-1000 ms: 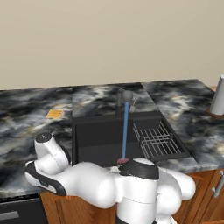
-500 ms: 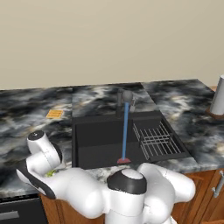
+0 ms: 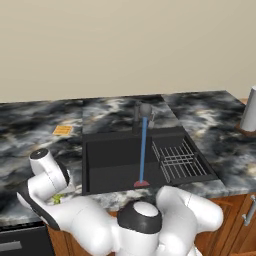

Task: Turn on the sink faucet. Then move the broccoli from the counter to the sink. Turn off the sink. Move the vegetable from the sink to the pot next to the stove. Finally move the pot to the rear left burner.

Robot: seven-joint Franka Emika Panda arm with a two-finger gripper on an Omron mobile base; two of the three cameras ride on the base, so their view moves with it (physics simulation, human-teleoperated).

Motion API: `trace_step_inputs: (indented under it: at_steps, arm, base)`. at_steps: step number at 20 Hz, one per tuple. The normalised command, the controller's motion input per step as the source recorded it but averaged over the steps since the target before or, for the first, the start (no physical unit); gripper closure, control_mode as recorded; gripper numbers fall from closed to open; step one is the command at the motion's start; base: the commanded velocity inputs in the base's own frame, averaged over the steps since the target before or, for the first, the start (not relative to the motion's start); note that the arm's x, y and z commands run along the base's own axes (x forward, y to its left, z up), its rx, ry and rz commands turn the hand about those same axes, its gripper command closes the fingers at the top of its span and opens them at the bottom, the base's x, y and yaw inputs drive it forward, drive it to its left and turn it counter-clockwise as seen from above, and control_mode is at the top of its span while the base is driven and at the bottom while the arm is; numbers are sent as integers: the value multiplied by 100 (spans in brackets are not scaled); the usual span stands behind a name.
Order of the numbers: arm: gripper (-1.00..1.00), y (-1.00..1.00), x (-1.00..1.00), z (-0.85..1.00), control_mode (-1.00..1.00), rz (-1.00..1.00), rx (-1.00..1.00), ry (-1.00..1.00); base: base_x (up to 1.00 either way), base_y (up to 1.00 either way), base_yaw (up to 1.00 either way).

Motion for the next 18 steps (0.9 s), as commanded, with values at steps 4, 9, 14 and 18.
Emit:
trace_step_inputs:
  at_steps: [4,9,14,18]
  arm:
    - [100,-53,-1,-58,-100,0,6,-2]
    - [100,-27,-1,-43,-100,0,4,-1]
    - [100,-8,0,-1,-100,0,0,0]
    - [100,-38,0,47,-100,-1,-1,-2]
  base:
    - [0,0,0]
    - [0,0,0]
    - [0,0,0]
    - [0,0,0]
